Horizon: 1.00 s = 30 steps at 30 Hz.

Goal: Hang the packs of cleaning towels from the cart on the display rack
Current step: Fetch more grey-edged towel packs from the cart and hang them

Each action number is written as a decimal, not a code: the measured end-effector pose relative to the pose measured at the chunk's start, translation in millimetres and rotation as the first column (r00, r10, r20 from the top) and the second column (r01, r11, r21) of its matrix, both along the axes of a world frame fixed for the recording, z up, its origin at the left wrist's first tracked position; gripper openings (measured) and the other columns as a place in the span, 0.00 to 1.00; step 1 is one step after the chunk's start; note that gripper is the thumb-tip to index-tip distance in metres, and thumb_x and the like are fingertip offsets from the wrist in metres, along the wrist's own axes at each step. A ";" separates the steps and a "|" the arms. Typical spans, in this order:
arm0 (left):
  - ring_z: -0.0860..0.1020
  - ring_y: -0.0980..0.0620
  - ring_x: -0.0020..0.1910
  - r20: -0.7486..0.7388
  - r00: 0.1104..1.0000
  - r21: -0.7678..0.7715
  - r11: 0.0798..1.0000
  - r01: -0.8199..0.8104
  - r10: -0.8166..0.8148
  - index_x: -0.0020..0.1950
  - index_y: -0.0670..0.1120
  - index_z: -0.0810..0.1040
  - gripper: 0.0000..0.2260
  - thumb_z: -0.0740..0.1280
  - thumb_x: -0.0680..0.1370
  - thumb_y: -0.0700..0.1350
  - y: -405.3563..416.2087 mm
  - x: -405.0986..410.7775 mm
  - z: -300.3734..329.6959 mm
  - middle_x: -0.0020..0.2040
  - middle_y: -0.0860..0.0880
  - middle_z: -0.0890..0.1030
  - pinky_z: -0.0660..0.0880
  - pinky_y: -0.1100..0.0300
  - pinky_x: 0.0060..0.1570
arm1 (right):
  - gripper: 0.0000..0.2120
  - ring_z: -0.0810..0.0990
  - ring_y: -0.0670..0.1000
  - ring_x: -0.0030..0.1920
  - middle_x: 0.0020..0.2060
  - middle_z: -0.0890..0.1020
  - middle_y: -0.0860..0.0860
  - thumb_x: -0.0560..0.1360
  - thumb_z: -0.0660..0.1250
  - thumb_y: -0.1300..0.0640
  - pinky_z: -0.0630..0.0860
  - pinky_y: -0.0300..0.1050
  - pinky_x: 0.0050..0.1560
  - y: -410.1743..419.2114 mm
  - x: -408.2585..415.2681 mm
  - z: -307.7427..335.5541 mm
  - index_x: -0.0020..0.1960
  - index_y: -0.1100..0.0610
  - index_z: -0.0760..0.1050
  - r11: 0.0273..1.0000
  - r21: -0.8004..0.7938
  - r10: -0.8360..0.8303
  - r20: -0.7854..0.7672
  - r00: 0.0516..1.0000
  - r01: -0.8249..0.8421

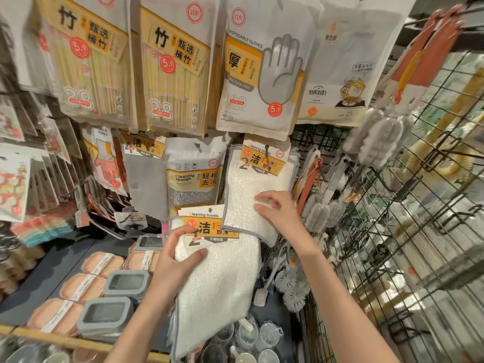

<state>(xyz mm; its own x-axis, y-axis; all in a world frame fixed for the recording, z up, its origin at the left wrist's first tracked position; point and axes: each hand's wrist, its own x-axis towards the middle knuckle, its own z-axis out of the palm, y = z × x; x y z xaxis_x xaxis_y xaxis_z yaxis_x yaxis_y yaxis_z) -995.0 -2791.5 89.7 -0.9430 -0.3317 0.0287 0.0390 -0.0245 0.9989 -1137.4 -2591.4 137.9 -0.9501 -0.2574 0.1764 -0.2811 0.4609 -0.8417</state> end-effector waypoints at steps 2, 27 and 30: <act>0.70 0.52 0.67 0.004 1.000 0.008 1.000 0.003 -0.003 0.52 0.65 0.76 0.19 0.74 0.72 0.41 -0.1 0.8 0.1 0.63 0.63 0.74 0.65 0.46 0.67 | 0.10 0.74 0.43 0.55 0.57 0.76 0.51 0.75 0.68 0.55 0.68 0.30 0.54 -5.5 5.7 -6.0 0.56 0.52 0.78 0.995 0.047 0.079 0.092 0.993 -0.084; 0.71 0.68 0.59 -0.021 1.000 0.064 0.998 0.002 -0.001 0.53 0.62 0.77 0.19 0.73 0.72 0.38 -22.8 27.4 -1.4 0.55 0.72 0.76 0.67 0.62 0.52 | 0.16 0.68 0.47 0.68 0.66 0.72 0.46 0.81 0.57 0.52 0.65 0.30 0.59 -24.4 29.4 -21.2 0.67 0.51 0.72 0.998 -0.027 0.059 0.139 0.989 -0.056; 0.69 0.79 0.51 -0.020 1.000 0.018 1.000 0.011 -0.011 0.51 0.65 0.76 0.20 0.74 0.72 0.39 -20.2 26.3 -0.9 0.51 0.78 0.74 0.65 0.66 0.49 | 0.17 0.72 0.43 0.63 0.61 0.75 0.44 0.81 0.56 0.50 0.69 0.27 0.55 -32.0 41.6 -16.8 0.66 0.52 0.71 0.988 -0.091 0.142 0.171 0.975 -0.128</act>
<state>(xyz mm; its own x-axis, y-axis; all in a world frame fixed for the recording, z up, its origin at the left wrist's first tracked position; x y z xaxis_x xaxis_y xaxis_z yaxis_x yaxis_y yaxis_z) -968.7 -2811.6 88.8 -0.9459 -0.3217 0.0416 0.0584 -0.0428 0.9974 -1095.7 -2623.4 121.1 -0.9253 -0.3776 0.0342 -0.1803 0.3589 -0.9158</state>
